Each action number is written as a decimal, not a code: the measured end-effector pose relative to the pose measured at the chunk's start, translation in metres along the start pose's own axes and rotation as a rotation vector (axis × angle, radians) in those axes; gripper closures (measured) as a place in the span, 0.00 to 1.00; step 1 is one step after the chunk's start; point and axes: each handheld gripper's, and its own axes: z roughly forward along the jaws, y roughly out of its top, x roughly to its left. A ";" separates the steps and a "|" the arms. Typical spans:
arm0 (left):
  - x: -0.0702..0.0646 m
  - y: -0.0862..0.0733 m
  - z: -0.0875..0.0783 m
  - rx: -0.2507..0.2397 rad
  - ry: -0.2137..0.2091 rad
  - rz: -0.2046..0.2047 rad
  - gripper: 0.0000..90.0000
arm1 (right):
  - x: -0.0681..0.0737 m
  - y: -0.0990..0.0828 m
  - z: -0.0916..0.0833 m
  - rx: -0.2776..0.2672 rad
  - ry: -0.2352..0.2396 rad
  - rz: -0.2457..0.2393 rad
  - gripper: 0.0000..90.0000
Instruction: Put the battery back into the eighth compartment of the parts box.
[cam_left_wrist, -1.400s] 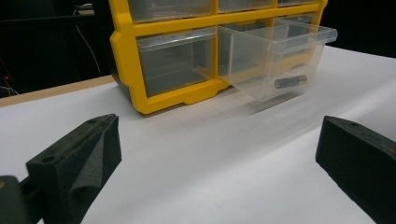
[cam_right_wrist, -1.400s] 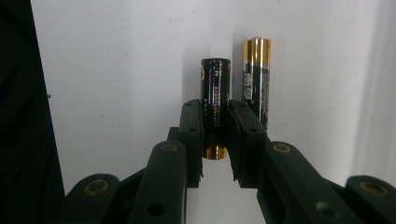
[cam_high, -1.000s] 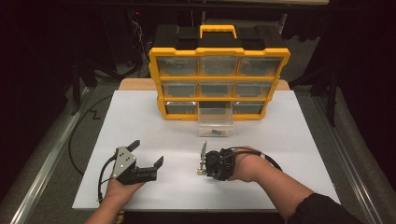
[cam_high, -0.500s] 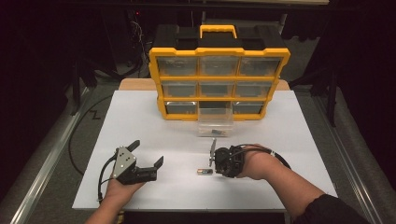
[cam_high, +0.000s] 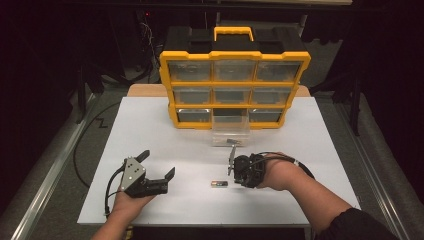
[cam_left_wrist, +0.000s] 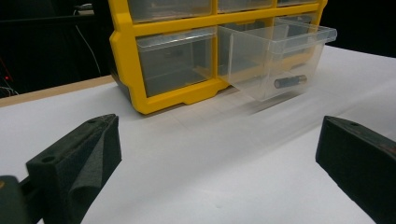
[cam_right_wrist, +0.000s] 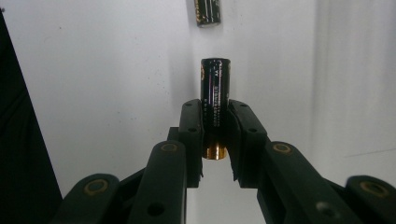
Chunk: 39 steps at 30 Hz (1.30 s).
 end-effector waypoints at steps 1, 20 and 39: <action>0.000 0.000 0.000 -0.001 0.000 0.000 0.01 | 0.000 -0.001 -0.001 0.003 0.001 0.002 0.88; 0.000 0.000 0.000 -0.003 0.002 -0.002 0.01 | -0.016 -0.016 -0.013 0.017 0.002 0.028 0.88; 0.001 0.000 -0.001 -0.001 0.003 -0.001 0.01 | -0.033 -0.017 -0.038 0.022 -0.020 0.035 0.88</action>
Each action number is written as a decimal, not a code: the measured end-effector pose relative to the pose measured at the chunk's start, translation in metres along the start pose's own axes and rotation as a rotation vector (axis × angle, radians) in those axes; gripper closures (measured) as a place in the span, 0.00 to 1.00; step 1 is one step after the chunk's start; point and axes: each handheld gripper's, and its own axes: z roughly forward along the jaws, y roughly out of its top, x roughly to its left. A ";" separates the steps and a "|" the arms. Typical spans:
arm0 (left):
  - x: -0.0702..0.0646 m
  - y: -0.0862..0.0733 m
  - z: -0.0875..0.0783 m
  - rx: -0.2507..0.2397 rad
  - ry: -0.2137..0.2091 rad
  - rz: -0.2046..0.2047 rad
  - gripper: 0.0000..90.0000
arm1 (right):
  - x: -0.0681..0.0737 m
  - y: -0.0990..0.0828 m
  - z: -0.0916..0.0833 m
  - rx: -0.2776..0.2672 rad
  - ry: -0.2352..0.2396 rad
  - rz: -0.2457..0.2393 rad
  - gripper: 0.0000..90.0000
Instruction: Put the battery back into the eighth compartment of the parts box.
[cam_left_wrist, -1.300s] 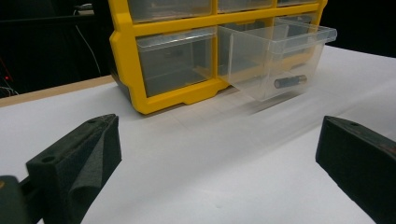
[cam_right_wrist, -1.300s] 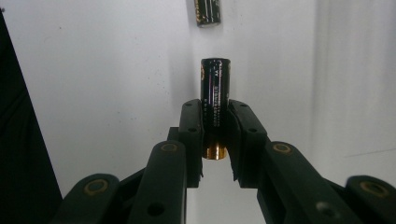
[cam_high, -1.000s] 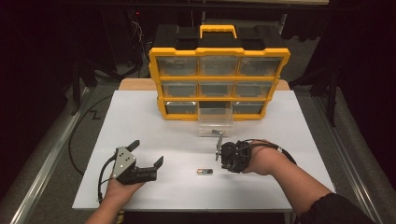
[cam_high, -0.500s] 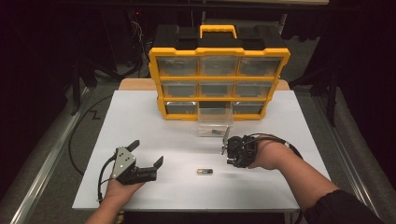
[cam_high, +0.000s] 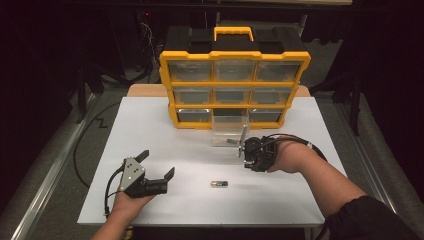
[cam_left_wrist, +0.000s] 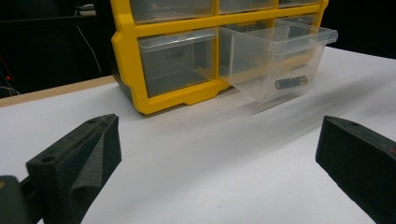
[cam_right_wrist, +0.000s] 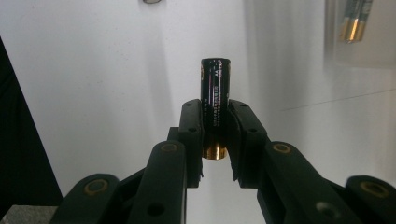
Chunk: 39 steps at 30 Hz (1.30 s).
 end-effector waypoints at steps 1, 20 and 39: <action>0.000 0.000 0.000 0.000 0.000 0.000 0.01 | -0.001 0.001 -0.002 0.000 0.000 0.003 0.88; 0.001 0.000 -0.001 -0.008 0.000 -0.004 0.01 | -0.022 0.019 -0.010 0.015 -0.024 -0.008 0.88; 0.002 0.001 -0.002 -0.009 -0.001 -0.006 0.01 | -0.040 0.037 -0.025 0.011 -0.045 -0.019 0.88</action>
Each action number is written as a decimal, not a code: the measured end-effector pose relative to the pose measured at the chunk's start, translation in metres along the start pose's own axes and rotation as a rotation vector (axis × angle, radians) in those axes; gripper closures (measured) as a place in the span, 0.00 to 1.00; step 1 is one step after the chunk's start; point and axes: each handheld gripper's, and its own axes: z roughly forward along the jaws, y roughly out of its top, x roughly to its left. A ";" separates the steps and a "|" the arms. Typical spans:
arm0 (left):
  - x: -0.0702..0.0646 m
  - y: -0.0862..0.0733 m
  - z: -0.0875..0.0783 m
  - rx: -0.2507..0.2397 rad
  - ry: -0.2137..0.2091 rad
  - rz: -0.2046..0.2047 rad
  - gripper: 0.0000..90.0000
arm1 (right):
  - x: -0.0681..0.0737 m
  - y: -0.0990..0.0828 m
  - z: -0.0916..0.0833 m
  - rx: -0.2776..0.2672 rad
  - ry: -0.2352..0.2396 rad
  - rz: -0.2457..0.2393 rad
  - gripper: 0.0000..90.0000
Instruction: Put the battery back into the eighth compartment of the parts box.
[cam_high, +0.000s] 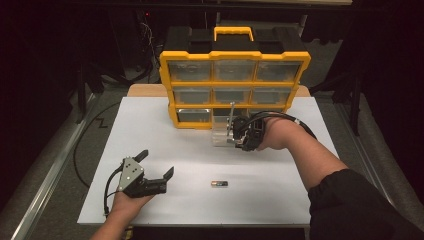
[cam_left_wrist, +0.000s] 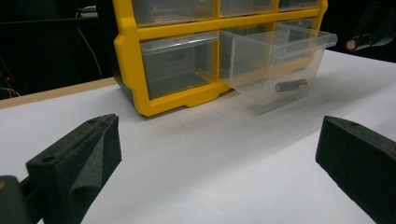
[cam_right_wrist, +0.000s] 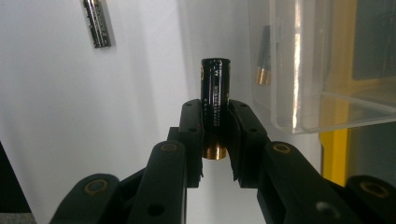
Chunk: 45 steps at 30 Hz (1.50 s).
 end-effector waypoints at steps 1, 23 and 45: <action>0.000 0.000 0.000 0.000 0.000 0.000 0.01 | -0.001 0.001 -0.001 -0.001 -0.003 0.001 0.88; 0.000 0.000 -0.001 -0.005 0.004 -0.004 0.01 | -0.021 0.014 -0.016 -0.009 -0.025 0.009 0.88; 0.002 -0.001 -0.001 0.007 0.002 -0.008 0.00 | -0.047 0.024 -0.007 -0.010 -0.017 0.026 0.88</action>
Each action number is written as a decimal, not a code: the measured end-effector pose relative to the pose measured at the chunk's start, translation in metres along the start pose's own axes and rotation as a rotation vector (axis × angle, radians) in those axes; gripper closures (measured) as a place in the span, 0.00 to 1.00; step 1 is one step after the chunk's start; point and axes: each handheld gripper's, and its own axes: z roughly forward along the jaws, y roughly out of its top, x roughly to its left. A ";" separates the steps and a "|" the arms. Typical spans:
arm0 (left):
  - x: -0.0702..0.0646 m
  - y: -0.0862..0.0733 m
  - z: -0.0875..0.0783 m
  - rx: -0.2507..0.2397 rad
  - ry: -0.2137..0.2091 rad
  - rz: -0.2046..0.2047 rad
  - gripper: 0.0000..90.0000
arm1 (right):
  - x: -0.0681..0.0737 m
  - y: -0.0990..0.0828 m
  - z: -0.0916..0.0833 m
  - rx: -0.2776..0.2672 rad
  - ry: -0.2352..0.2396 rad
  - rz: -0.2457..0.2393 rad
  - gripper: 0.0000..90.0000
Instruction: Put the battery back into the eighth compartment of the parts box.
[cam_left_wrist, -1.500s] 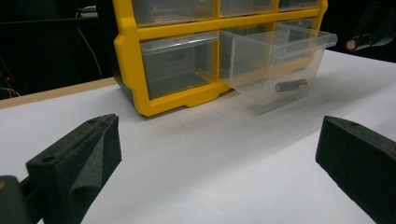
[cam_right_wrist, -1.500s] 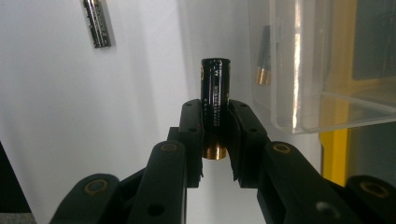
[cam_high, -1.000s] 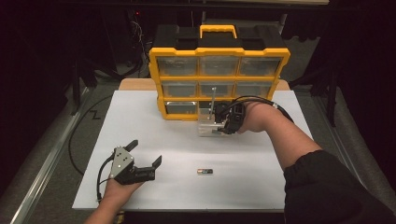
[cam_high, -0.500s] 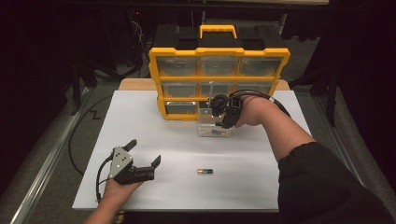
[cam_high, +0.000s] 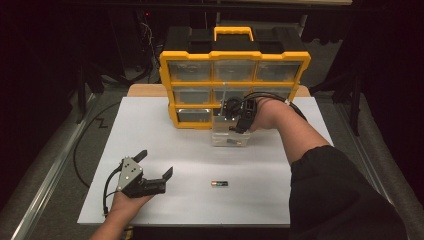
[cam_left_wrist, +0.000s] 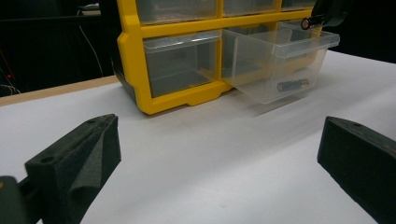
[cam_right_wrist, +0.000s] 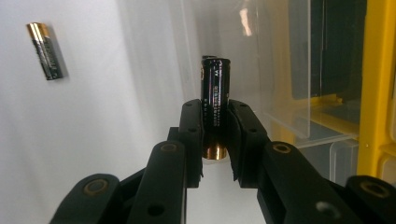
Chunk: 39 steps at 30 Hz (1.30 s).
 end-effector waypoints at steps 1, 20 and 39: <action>0.000 0.000 0.000 0.000 -0.001 -0.001 0.00 | -0.001 0.000 0.001 0.004 -0.002 0.002 0.88; 0.000 0.000 0.001 0.000 -0.009 -0.003 0.00 | -0.018 0.002 0.014 0.000 -0.011 0.020 0.88; -0.001 0.000 0.001 -0.002 -0.017 0.001 0.00 | -0.012 -0.001 0.002 -0.007 -0.009 0.074 0.61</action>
